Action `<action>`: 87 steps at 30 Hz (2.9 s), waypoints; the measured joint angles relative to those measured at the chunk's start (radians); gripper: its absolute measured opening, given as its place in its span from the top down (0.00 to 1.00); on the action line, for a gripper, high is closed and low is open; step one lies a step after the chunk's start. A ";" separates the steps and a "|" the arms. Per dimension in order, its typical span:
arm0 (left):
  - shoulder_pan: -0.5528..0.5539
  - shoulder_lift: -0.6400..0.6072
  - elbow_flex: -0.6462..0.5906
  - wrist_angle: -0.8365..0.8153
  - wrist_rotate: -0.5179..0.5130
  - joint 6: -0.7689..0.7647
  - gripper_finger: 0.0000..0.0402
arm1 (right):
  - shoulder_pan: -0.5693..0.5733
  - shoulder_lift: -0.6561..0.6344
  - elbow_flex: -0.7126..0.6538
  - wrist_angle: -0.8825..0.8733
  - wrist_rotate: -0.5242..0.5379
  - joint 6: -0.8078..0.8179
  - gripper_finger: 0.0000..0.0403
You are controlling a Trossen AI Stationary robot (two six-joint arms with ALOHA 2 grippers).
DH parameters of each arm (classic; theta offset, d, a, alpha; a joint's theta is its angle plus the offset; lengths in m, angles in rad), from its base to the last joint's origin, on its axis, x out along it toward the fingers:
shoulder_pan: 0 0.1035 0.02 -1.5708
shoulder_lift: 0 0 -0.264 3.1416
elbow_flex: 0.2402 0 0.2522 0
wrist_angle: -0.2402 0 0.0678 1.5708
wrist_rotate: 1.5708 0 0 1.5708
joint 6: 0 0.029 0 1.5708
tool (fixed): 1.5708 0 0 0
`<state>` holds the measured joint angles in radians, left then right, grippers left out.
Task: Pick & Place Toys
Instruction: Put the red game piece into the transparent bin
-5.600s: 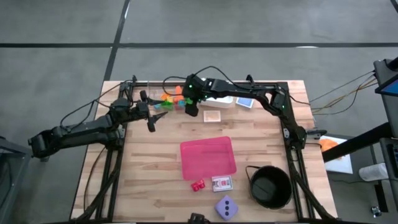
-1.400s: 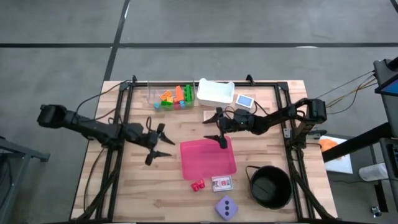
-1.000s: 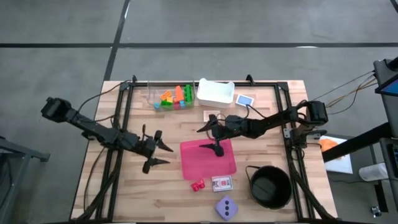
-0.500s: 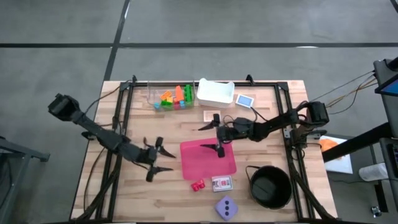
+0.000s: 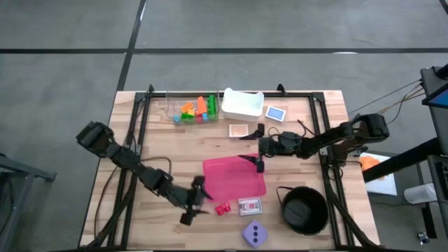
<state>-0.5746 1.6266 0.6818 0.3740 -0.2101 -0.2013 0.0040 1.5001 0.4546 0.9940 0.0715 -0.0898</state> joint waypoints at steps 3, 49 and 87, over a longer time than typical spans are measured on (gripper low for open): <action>-0.034 0.065 0.082 -0.062 0.002 -0.008 0.36 | 0.000 -0.047 -0.029 -0.006 0.003 0.002 0.18; 0.011 0.221 0.257 -0.270 -0.109 -0.257 0.36 | 0.000 -0.083 -0.053 -0.053 0.062 0.045 0.18; 0.029 0.339 0.400 -0.489 -0.068 -0.302 0.36 | 0.000 -0.083 -0.053 -0.075 0.091 0.049 0.18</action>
<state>-0.5453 1.9660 1.0820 -0.1154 -0.2779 -0.5037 0.0044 1.4166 0.4015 0.9195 0.1624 -0.0410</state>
